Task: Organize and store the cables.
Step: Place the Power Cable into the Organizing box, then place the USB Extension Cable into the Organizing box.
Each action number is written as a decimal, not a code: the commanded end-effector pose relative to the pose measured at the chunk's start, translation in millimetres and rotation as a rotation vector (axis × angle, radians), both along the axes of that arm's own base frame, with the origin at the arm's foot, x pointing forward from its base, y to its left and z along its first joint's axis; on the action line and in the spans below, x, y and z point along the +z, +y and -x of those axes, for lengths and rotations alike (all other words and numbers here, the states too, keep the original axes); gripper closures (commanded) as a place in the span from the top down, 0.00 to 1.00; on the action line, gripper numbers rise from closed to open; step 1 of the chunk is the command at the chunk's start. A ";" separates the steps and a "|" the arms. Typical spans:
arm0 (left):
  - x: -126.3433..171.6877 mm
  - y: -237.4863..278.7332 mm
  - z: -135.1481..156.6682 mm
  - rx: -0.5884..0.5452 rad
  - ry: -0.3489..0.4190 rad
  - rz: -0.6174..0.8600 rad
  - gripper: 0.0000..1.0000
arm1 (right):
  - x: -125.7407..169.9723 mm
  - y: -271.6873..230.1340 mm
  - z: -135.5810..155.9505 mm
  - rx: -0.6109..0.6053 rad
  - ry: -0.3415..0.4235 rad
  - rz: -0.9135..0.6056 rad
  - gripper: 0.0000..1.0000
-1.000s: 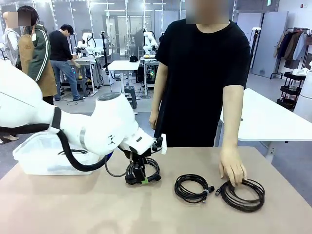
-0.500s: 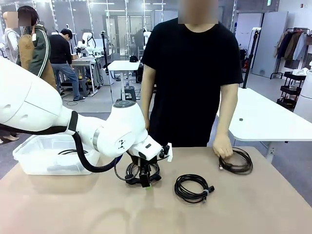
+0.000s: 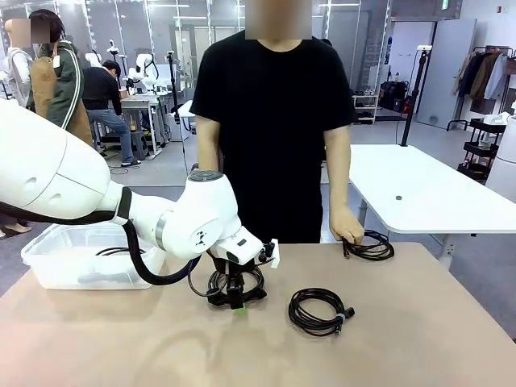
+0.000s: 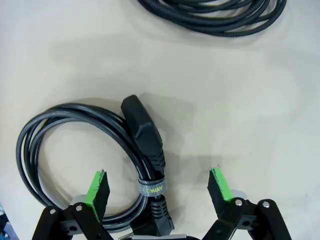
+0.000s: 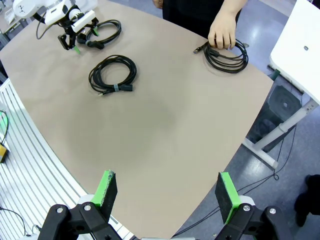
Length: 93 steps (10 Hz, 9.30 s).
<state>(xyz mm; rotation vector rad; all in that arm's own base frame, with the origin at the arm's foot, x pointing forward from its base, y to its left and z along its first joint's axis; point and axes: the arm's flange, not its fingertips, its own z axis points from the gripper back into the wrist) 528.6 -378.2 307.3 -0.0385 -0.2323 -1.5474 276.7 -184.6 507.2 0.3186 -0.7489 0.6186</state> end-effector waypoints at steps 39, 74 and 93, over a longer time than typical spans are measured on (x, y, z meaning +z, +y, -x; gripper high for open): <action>139.9 354.0 -51.3 -0.094 -0.018 0.040 0.91 | 0.2 -0.8 0.8 0.016 -0.008 0.000 1.00; 63.8 506.8 199.5 0.172 -0.176 0.937 1.00 | 0.2 -0.8 0.8 0.016 -0.008 0.000 1.00; 87.0 509.4 200.5 0.209 -0.193 0.838 1.00 | 12.5 262.7 -159.6 0.701 0.068 0.691 1.00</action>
